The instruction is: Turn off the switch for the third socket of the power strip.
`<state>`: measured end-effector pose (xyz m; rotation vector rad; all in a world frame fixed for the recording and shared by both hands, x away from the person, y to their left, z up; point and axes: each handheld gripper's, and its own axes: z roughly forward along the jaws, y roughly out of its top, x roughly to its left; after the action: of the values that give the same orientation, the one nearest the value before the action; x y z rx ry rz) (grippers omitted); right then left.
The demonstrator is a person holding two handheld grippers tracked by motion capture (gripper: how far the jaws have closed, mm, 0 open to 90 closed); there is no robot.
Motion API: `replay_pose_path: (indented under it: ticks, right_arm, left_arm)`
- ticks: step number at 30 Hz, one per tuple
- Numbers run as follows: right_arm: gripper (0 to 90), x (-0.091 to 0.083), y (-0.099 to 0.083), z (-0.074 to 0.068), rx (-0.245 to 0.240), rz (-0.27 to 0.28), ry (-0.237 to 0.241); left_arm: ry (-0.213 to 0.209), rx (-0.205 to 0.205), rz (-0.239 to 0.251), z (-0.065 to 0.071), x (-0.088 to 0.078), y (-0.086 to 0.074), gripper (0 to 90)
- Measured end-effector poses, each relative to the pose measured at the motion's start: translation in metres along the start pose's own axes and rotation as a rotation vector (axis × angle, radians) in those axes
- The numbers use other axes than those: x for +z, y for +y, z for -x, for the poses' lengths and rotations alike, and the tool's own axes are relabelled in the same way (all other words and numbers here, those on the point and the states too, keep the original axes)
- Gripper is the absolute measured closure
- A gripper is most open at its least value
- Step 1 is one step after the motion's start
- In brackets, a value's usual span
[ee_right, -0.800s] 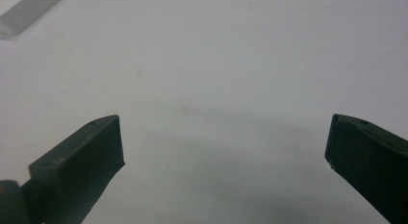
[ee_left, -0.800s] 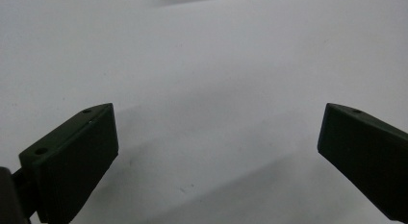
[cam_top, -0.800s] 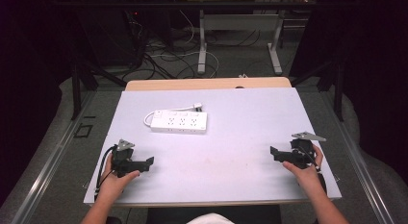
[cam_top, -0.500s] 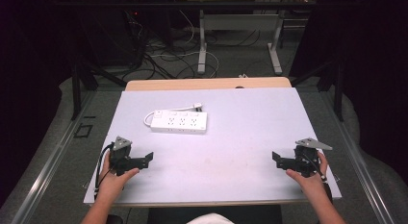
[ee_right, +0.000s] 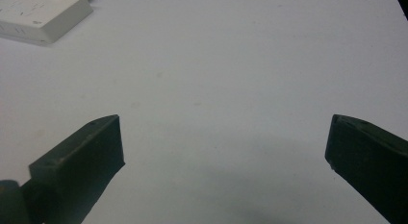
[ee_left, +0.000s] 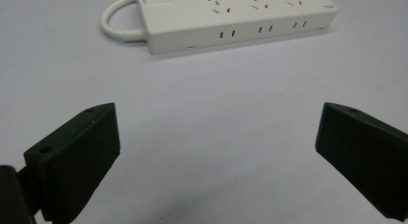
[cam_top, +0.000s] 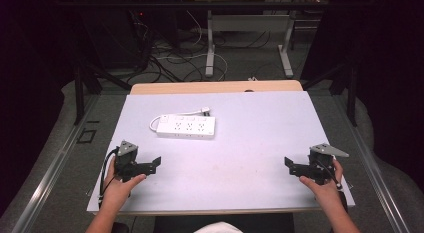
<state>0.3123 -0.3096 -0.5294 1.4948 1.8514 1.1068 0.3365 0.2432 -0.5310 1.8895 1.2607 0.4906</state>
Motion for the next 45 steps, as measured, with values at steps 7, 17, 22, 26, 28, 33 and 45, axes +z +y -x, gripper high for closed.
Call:
replay_pose_path:
  ticks: [7,17,22,26,28,33,45]
  right_arm:
    - [0.0,0.000,-0.001,-0.001,0.015,-0.011,0.005]
    - [0.0,0.001,-0.001,0.001,0.009,-0.014,0.008]
    - [0.0,0.001,-0.001,0.000,0.011,-0.016,0.010]
    - [0.0,0.001,-0.001,0.000,0.013,-0.017,0.010]
    - [0.0,0.002,-0.001,-0.001,0.021,-0.014,0.005]
    - [0.0,0.002,-0.001,-0.001,0.013,-0.012,0.006]
    - [0.0,0.002,-0.002,-0.001,0.012,-0.021,0.011]
  left_arm:
    - [0.005,0.016,-0.009,0.004,-0.004,0.007,1.9]
    - [0.004,0.044,-0.017,0.008,-0.009,0.024,2.0]
    - [-0.005,0.048,-0.018,0.009,-0.010,0.031,2.0]
    - [-0.006,0.056,-0.023,0.010,-0.011,0.036,2.0]
    - [-0.010,0.060,-0.020,0.011,-0.011,0.039,2.3]
    - [-0.013,0.066,-0.029,0.012,-0.013,0.046,2.7]
    - [-0.019,0.056,-0.021,0.013,-0.016,0.065,3.6]
